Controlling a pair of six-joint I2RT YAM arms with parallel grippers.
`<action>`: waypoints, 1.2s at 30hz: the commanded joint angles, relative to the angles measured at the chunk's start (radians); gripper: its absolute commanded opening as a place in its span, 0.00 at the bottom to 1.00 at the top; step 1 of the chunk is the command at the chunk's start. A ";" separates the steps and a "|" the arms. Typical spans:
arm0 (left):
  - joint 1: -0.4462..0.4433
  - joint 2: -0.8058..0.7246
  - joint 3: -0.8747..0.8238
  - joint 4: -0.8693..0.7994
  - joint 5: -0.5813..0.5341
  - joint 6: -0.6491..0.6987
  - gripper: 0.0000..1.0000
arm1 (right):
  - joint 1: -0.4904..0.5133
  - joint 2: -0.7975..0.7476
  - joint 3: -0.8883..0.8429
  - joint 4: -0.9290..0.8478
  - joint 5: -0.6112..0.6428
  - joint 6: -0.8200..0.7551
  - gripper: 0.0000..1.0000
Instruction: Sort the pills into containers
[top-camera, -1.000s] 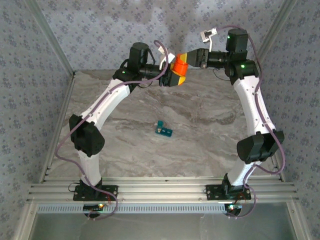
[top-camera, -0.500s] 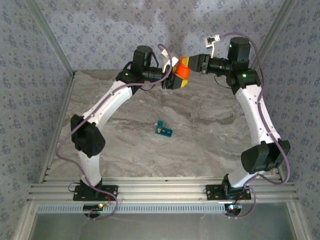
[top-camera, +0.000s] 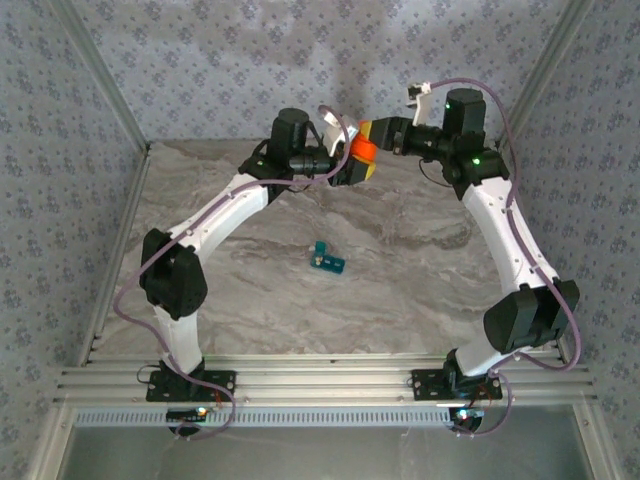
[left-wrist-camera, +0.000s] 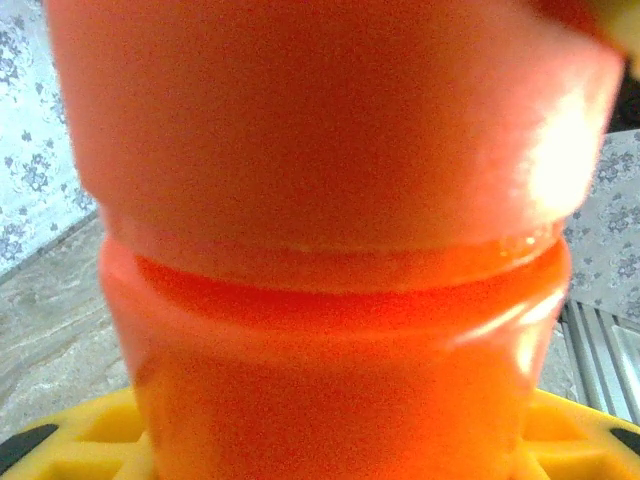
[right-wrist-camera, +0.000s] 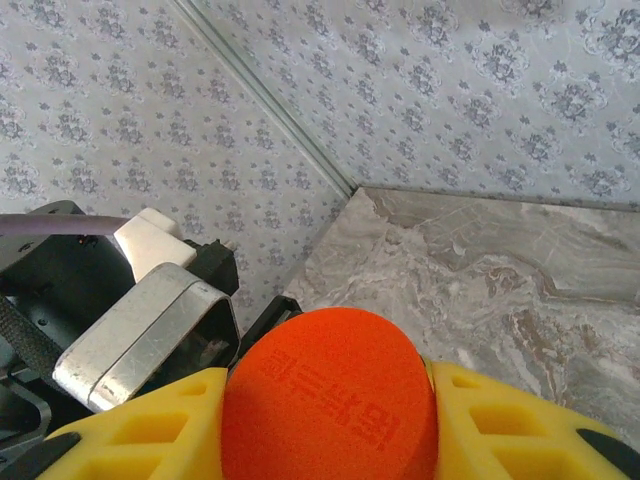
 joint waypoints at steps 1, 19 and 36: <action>-0.020 -0.079 0.025 0.152 -0.006 0.004 0.00 | 0.027 -0.004 -0.011 -0.059 -0.016 0.014 0.41; 0.031 -0.040 0.060 0.098 0.046 -0.015 0.00 | -0.064 0.014 0.165 -0.062 -0.074 0.060 0.78; 0.061 0.035 0.214 -0.094 0.280 -0.013 0.00 | -0.143 0.095 0.296 -0.124 -0.336 -0.032 0.87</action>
